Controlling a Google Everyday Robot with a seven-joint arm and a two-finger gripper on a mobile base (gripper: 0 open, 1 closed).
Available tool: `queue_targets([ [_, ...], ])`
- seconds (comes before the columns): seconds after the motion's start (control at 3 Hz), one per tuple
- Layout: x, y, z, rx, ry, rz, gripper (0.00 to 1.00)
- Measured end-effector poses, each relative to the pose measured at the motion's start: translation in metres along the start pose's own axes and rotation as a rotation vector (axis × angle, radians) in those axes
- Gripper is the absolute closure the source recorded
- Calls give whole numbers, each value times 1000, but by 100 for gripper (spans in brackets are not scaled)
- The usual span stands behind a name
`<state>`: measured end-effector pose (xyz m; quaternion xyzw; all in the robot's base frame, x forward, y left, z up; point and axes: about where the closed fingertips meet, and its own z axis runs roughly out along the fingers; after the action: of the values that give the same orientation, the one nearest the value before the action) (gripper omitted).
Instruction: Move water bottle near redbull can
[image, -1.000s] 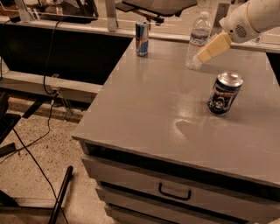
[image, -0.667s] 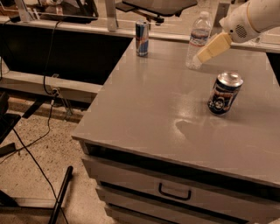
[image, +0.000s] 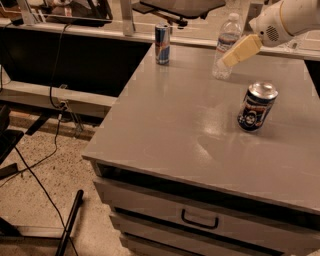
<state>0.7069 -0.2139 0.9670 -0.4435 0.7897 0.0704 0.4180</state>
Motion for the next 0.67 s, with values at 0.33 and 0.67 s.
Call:
queue_targets([
  [0.33, -1, -1, 6, -13, -8, -8, 0],
  [0.67, -4, -11, 19, -8, -49, -1, 0],
])
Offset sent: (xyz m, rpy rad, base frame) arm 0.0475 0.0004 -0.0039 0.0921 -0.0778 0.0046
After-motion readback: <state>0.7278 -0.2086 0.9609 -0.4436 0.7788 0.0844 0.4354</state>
